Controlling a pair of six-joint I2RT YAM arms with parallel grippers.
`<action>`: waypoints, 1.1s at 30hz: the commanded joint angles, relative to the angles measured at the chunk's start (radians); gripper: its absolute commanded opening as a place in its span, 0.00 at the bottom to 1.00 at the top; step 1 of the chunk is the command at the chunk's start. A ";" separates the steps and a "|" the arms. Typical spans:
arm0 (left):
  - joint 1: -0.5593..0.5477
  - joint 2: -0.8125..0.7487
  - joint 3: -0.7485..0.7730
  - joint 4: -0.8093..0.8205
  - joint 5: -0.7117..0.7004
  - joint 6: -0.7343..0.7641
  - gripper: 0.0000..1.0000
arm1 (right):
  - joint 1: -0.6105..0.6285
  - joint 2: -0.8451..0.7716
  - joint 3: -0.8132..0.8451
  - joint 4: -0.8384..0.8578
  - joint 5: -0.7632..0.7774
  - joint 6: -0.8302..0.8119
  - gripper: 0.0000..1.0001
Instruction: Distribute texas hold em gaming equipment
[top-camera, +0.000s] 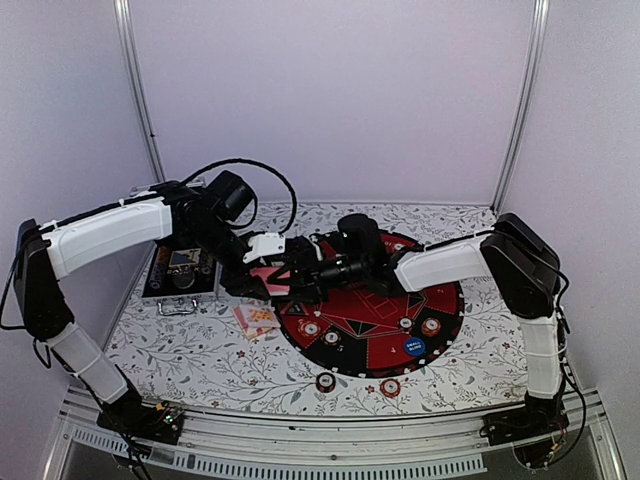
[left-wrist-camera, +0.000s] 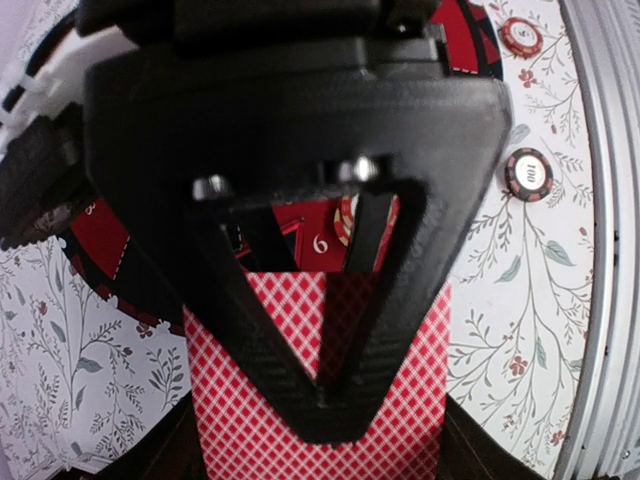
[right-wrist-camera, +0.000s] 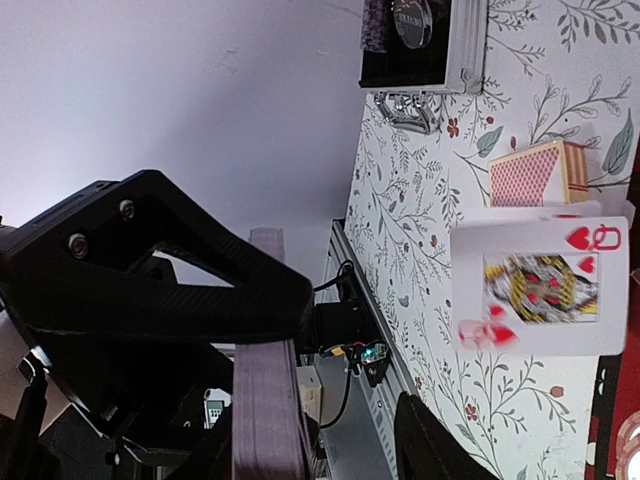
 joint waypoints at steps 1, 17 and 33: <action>0.003 -0.014 0.019 -0.004 0.008 0.006 0.57 | -0.028 -0.047 -0.039 -0.046 0.034 -0.024 0.46; 0.003 -0.002 0.020 0.007 -0.003 -0.002 0.55 | -0.008 -0.003 -0.003 0.100 -0.063 0.059 0.28; 0.003 0.013 0.025 0.007 -0.015 0.001 0.54 | 0.012 0.060 0.085 -0.012 -0.057 0.017 0.57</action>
